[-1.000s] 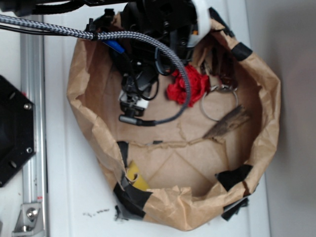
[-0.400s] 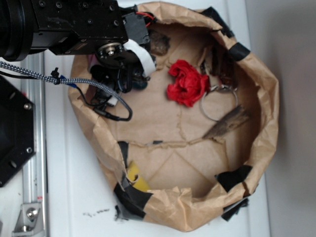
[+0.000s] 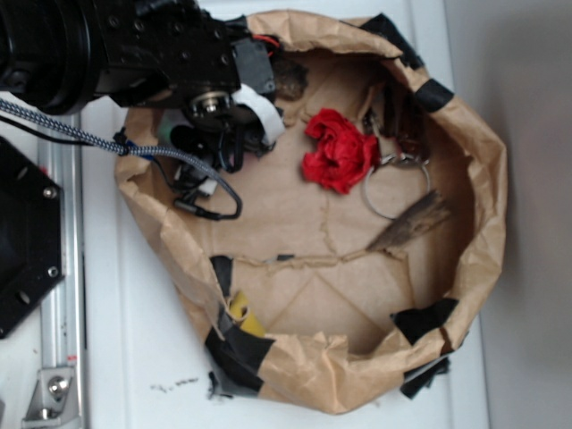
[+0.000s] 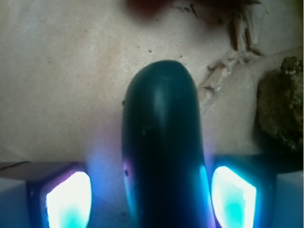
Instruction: Grab the plastic pickle.
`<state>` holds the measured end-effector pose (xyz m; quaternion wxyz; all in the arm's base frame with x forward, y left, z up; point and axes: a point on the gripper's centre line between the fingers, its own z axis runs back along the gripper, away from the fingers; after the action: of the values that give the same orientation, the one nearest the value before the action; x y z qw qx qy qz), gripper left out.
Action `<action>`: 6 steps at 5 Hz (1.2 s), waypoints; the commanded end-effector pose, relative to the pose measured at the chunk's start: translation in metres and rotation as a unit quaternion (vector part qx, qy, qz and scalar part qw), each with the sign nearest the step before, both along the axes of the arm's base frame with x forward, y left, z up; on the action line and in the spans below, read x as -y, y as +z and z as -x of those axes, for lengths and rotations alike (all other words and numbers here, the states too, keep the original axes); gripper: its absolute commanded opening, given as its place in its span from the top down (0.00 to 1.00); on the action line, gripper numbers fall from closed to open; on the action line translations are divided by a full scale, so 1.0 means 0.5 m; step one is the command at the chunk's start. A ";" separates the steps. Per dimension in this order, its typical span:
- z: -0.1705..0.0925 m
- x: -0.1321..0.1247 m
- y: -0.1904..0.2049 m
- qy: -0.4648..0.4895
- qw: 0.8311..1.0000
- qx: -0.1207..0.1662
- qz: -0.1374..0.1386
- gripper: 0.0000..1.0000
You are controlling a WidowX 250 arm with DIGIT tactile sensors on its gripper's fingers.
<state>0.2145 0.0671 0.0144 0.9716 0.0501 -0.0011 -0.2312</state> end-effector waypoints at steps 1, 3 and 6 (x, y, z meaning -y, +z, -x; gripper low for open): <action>-0.006 0.015 0.009 0.090 0.995 0.043 0.026 1.00; -0.094 0.083 0.215 0.315 0.937 0.135 0.067 1.00; -0.097 0.112 0.348 0.338 0.925 0.147 0.088 1.00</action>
<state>0.2525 0.0139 0.1704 0.9852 -0.0023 -0.1142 0.1279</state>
